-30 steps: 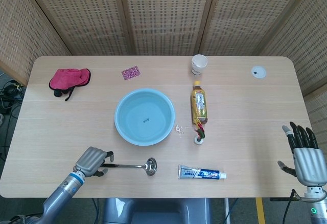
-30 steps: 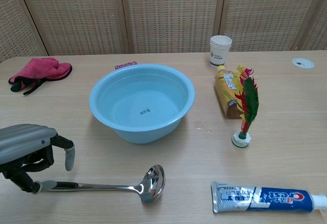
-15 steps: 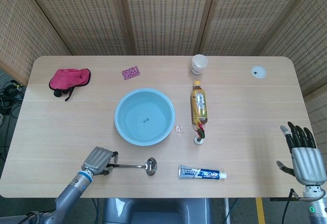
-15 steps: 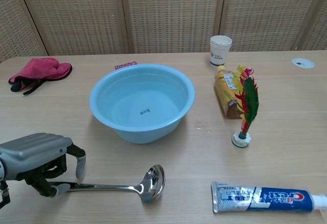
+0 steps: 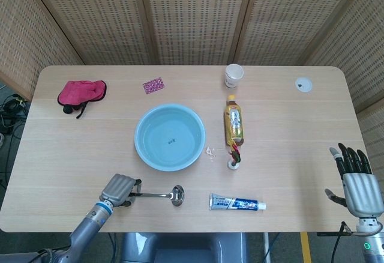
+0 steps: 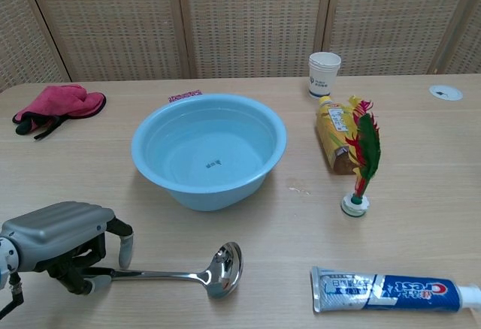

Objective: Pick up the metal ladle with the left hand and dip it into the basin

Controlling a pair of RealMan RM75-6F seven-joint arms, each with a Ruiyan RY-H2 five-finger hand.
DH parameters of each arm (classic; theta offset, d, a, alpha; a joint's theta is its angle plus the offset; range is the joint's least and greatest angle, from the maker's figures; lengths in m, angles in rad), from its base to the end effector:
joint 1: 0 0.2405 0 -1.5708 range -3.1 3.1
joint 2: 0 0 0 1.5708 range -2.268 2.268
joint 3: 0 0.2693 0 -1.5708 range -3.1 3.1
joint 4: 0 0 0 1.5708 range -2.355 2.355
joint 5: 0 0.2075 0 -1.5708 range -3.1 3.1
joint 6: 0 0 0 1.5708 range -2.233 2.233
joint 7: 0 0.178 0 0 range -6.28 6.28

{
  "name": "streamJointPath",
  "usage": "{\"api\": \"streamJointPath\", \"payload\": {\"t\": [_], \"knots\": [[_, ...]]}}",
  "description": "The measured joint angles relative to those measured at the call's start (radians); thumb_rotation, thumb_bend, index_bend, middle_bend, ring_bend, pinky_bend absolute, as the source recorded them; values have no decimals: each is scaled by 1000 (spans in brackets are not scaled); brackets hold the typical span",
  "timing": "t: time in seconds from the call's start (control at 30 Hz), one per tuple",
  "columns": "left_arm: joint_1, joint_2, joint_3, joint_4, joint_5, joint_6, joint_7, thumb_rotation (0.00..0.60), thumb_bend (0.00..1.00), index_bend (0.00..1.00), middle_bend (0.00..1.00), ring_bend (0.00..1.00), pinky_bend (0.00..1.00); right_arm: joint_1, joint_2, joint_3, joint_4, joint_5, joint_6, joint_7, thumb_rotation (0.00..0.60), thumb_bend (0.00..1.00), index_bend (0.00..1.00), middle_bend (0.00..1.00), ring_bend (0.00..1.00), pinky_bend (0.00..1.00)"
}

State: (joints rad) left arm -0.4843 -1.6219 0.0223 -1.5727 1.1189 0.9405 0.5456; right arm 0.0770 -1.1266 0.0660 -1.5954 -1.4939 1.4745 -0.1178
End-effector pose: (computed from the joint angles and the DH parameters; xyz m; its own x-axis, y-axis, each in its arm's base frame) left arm -0.2218 0.2549 -0.0914 0.5101 0.5171 0.6874 0.8587 -0.3514 -0.3729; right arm -0.3262 -0.2168 0.1676 0.5065 0.0003 0.8622 -0.8622 0.0047 0.5065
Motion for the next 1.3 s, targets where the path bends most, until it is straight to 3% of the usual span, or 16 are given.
{"api": "streamJointPath", "payload": {"t": [0.67, 1.03, 1.3], "knots": [[-16, -56, 16, 49, -32, 18, 35, 600, 400, 493, 930, 959, 1000, 1, 4, 0, 0, 3, -2, 11, 600, 0, 0, 0, 0, 0], [-19, -44, 13, 38, -35, 29, 26, 600, 614, 572, 930, 959, 1000, 1, 5, -1, -1, -1, -1, 15, 600, 0, 0, 0, 0, 0], [-21, 1, 11, -5, -17, 40, -4, 600, 650, 610, 930, 959, 1000, 2, 4, -2, -1, -1, -2, 16, 600, 0, 0, 0, 0, 0]]}}
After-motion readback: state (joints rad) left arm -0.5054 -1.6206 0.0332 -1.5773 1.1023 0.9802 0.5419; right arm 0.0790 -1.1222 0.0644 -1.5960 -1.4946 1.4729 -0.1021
